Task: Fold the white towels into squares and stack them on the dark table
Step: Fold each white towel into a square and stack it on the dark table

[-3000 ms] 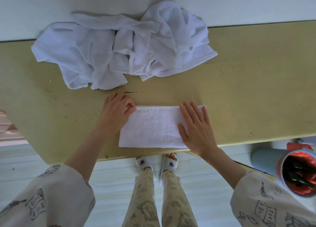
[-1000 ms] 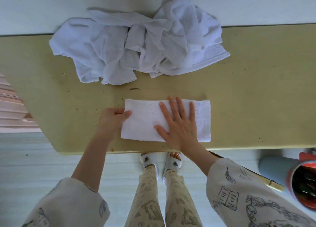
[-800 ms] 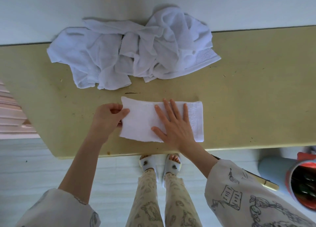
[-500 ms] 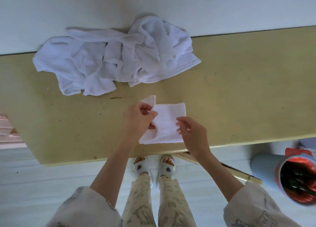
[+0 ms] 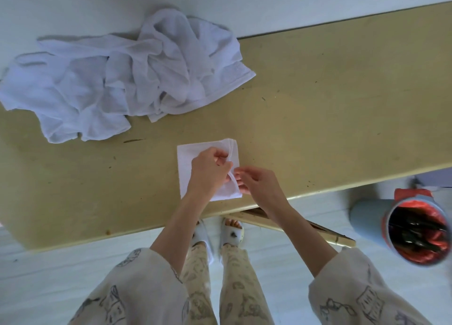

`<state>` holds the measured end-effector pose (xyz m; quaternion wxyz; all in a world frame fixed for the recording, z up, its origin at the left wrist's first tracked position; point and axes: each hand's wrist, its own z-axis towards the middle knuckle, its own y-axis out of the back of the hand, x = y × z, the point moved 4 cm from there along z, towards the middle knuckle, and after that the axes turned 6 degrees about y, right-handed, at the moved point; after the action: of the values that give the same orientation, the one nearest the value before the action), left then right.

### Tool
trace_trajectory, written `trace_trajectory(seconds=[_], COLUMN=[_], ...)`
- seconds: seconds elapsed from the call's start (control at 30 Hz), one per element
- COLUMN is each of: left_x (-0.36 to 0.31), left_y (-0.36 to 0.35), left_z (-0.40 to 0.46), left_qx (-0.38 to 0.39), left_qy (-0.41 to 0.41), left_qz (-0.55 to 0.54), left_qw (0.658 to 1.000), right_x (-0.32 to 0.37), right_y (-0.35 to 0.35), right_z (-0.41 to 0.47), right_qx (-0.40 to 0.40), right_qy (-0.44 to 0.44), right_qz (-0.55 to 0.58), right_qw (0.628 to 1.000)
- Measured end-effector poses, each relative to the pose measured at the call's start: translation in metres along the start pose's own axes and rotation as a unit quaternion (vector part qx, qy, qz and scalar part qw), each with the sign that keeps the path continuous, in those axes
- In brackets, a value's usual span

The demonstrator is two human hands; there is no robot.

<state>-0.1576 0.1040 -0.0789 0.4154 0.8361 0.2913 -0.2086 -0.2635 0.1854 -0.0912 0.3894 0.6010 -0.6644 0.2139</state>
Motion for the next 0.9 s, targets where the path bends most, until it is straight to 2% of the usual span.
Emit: trace_trajectory(seconds=[0.13, 0.2, 0.33, 0.43, 0.53, 0.67, 0.8, 0.9], left_x=[0.007, 0.013, 0.028, 0.045, 0.06, 0.069, 0.07, 0.073], left_y=[0.002, 0.011, 0.031, 0.031, 0.026, 0.023, 0.02, 0.018], left_z=[-0.002, -0.005, -0.016, -0.018, -0.015, -0.014, -0.013, -0.012], left_qx=[0.045, 0.023, -0.096, -0.118, -0.081, -0.02, -0.001, 0.009], left_qy=[0.019, 0.006, -0.111, -0.214, -0.262, -0.246, -0.257, -0.261], left_qz=[-0.061, -0.076, 0.046, 0.177, 0.261, 0.285, 0.314, 0.326], left_qw=[0.997, 0.997, 0.988, 0.953, 0.926, 0.926, 0.914, 0.908], right_x=[0.007, 0.011, 0.014, 0.015, 0.016, 0.014, 0.014, 0.015], right_y=[-0.002, -0.003, -0.005, -0.003, -0.003, -0.002, 0.003, 0.002], right_z=[0.0, 0.001, 0.005, 0.007, 0.008, 0.012, 0.012, 0.01], right_qx=[-0.008, -0.025, -0.05, -0.063, -0.053, -0.035, -0.019, -0.016], right_qy=[0.005, 0.01, 0.003, -0.018, -0.034, -0.047, -0.063, -0.045], right_qz=[-0.035, -0.072, -0.109, -0.1, -0.077, -0.085, -0.108, -0.161], right_qw=[0.999, 0.997, 0.993, 0.993, 0.995, 0.995, 0.992, 0.986])
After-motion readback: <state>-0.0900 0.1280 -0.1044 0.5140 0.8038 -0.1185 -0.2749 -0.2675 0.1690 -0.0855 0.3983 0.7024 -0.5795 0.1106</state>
